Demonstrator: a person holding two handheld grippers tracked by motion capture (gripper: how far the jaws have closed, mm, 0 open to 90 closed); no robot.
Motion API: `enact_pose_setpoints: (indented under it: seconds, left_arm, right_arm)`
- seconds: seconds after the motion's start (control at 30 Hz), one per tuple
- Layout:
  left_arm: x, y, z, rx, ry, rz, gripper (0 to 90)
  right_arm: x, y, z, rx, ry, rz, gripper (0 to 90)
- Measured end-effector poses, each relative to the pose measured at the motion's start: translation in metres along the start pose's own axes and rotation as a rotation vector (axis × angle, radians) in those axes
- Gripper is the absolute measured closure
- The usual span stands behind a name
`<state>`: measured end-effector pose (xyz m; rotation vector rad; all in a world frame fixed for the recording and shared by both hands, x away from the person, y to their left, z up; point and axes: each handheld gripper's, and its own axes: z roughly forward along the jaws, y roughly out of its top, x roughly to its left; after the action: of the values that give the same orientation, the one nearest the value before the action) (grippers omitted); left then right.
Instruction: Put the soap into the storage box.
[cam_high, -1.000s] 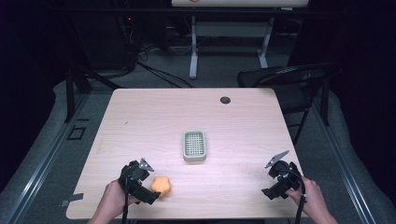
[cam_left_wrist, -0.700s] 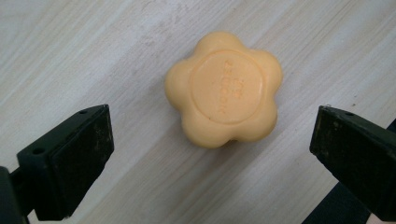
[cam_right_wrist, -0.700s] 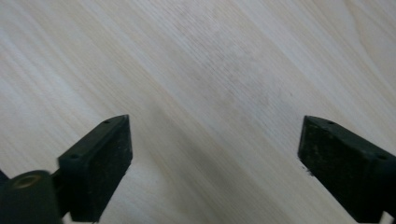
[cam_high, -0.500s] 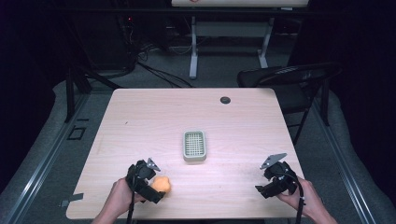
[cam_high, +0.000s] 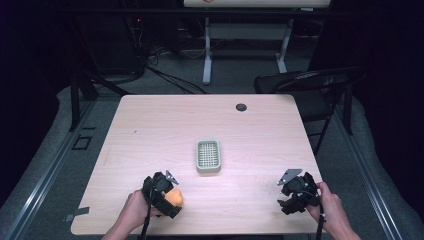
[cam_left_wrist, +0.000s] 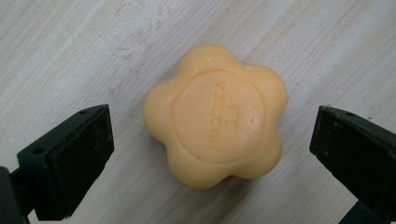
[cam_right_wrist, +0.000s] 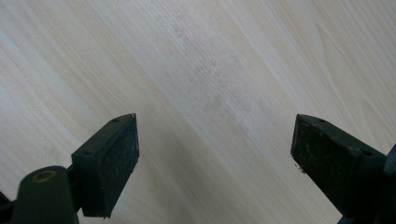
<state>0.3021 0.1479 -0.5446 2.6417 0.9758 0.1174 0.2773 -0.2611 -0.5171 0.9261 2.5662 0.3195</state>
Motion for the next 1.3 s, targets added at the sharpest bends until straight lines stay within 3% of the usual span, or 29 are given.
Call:
enact_pose_setpoints:
  seconds: [0.1, 0.2, 0.4, 0.57, 0.8, 1.3]
  left_arm:
    - [0.0, 0.001, 0.001, -0.004, 0.003, -0.004, 0.7]
    - [0.001, 0.001, 0.003, -0.006, -0.008, -0.009, 14.3]
    - [0.0, 0.002, 0.005, 0.004, -0.004, -0.002, 17.5]
    - [0.001, 0.002, 0.007, 0.013, -0.014, 0.015, 25.3]
    - [0.0, 0.002, 0.006, 0.016, -0.01, 0.03, 26.2]
    - [0.002, 0.003, -0.004, -0.012, -0.024, 0.015, 26.6]
  right_arm:
    - [-0.001, 0.0, 0.0, 0.003, -0.003, 0.017, 14.9]
    - [-0.005, -0.003, 0.003, -0.002, -0.004, 0.057, 14.9]
    - [-0.012, -0.007, 0.004, -0.007, 0.007, 0.109, 14.9]
    - [-0.012, -0.006, 0.005, 0.019, 0.014, 0.096, 14.9]
    - [-0.012, -0.007, 0.006, 0.028, 0.022, 0.098, 14.9]
    - [-0.014, -0.008, 0.008, 0.047, 0.029, 0.106, 14.9]
